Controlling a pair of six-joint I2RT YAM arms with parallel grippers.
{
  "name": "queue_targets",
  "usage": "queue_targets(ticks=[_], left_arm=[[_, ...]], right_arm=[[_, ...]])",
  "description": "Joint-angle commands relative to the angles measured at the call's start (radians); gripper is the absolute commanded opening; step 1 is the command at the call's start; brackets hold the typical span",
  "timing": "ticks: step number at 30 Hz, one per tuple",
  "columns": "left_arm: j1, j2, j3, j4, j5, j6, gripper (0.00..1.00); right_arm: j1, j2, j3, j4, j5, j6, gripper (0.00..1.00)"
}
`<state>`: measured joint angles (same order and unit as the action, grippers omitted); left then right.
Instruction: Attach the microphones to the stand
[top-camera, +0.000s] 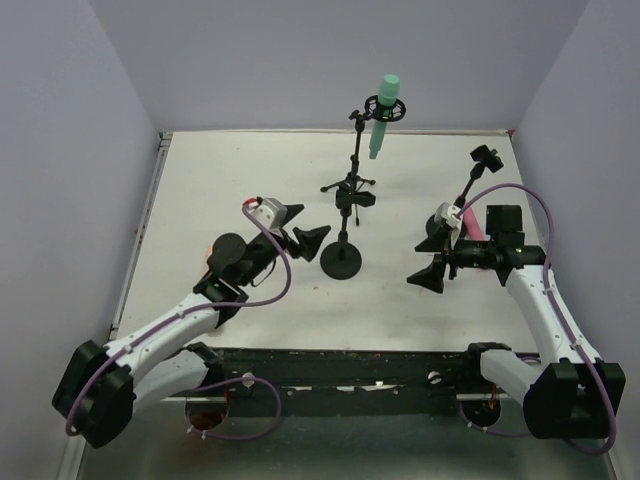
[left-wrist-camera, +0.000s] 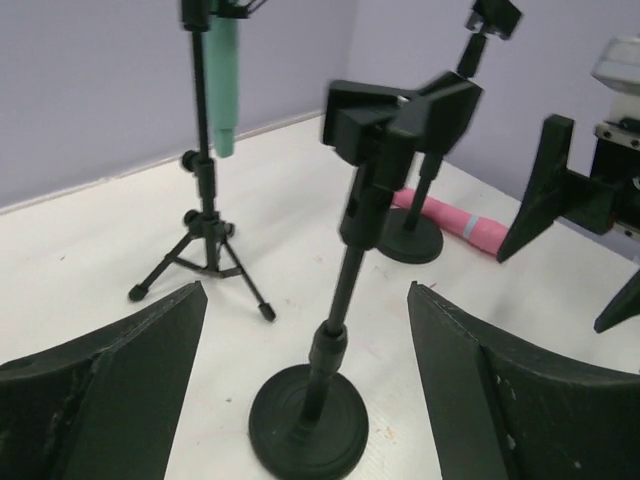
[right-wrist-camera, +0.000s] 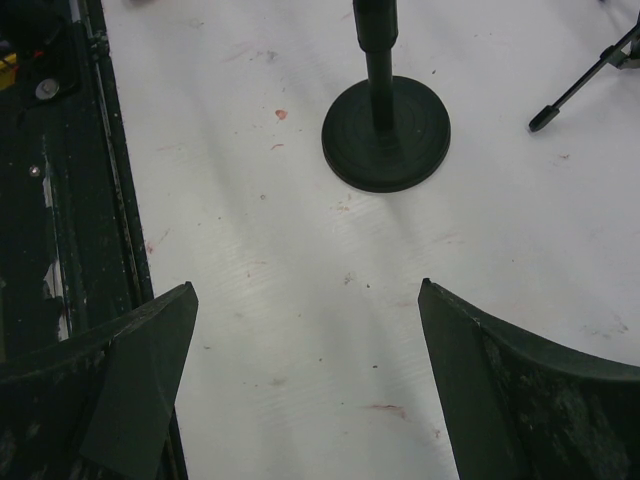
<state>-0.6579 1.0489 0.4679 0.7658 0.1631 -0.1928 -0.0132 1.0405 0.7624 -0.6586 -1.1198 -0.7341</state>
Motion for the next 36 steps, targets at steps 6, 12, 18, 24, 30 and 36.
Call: queue_targets(ticks=[6,12,18,24,30,36], left_arm=[[0.458,-0.195,0.308,-1.075,-0.063,-0.171,0.98],[0.61,0.009,0.42,-1.339,-0.209,-0.162,0.98],[0.615,0.187,0.409,-1.326,-0.345,-0.197,0.94],[0.623,0.381,0.486,-1.375,-0.41,-0.192,0.92],[0.641,0.509,0.537,-1.41,-0.372,-0.171,0.85],[0.674,0.537,0.535,-1.41,-0.298,-0.181,0.73]], right_arm=[[0.004,-0.02,0.023,0.014,-0.002,-0.004,1.0],[0.004,-0.016,0.023,0.022,0.026,0.001,1.0],[0.004,-0.02,0.018,0.025,0.031,0.001,1.0],[0.005,-0.016,0.018,0.027,0.032,0.002,1.0],[0.005,-0.017,0.018,0.025,0.034,0.001,1.0],[0.005,-0.017,0.018,0.022,0.034,-0.004,1.0]])
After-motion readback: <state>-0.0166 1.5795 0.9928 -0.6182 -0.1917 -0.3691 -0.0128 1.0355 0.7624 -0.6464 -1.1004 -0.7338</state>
